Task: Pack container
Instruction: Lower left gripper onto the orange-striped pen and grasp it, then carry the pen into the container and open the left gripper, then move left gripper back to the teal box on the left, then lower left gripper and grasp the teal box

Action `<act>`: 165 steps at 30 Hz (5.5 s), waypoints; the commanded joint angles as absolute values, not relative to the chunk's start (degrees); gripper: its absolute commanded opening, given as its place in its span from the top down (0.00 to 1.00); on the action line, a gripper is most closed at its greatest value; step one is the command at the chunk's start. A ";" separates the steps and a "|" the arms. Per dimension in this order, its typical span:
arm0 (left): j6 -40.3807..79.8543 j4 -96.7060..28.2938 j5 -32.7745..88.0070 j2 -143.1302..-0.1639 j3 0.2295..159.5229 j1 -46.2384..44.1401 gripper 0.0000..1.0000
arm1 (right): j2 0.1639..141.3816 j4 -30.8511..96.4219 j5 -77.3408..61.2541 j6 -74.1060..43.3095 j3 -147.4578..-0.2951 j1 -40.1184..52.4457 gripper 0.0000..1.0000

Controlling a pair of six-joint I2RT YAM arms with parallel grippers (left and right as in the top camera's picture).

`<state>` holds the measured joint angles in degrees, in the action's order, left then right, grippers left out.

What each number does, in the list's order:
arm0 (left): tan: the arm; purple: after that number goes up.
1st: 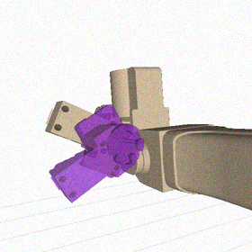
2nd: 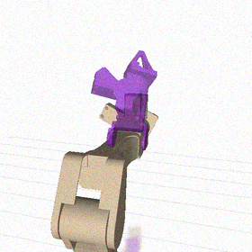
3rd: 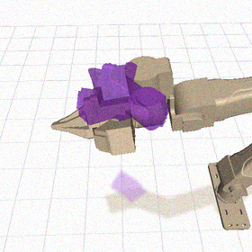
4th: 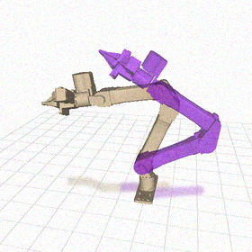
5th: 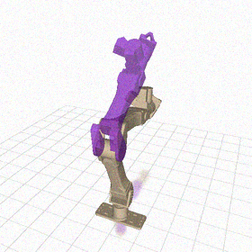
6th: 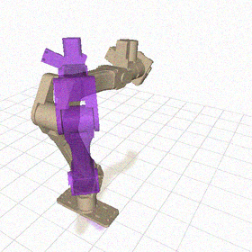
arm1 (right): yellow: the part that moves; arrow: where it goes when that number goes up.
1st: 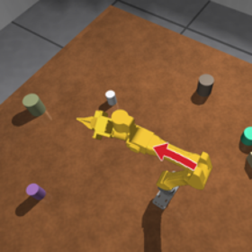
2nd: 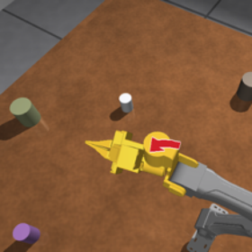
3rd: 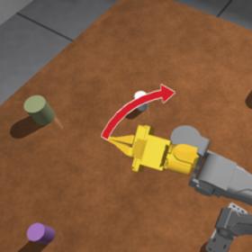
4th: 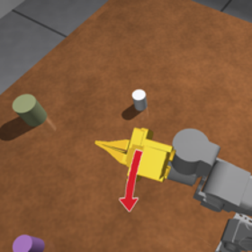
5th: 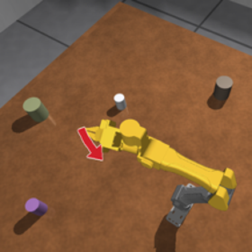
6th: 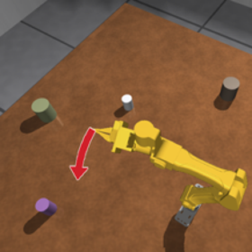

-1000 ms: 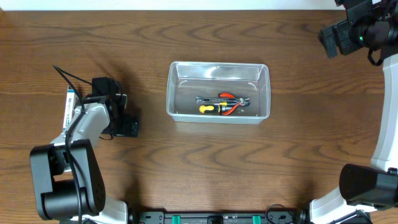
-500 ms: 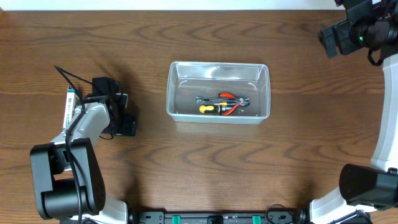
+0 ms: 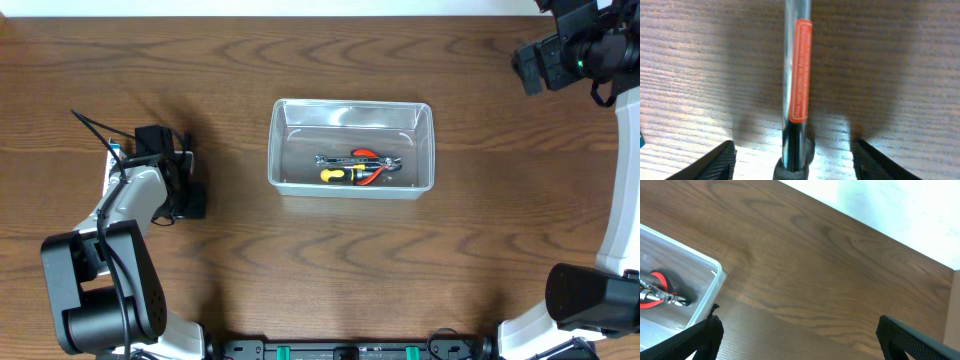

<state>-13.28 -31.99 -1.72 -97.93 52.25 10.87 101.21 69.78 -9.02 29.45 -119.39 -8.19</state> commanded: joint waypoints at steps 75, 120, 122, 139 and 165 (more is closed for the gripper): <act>-46.83 -39.48 28.88 -103.79 72.58 -22.70 0.89 | 101.38 70.11 -9.91 29.39 -119.02 -8.19 0.01; -19.66 -51.81 0.84 -89.93 80.05 25.23 0.02 | 101.38 70.08 -9.89 29.43 -119.02 -8.23 0.01; -21.80 -51.79 0.84 -92.88 80.05 25.32 0.02 | 101.38 70.08 -9.87 29.43 -119.02 -8.23 0.01; -28.53 -48.18 0.86 -108.75 80.05 26.11 0.02 | 101.38 74.46 -8.80 29.17 -119.02 -8.34 0.01; -28.49 -41.45 1.06 -116.71 80.05 28.34 0.01 | 101.38 75.46 -8.80 27.64 -119.02 -8.60 0.01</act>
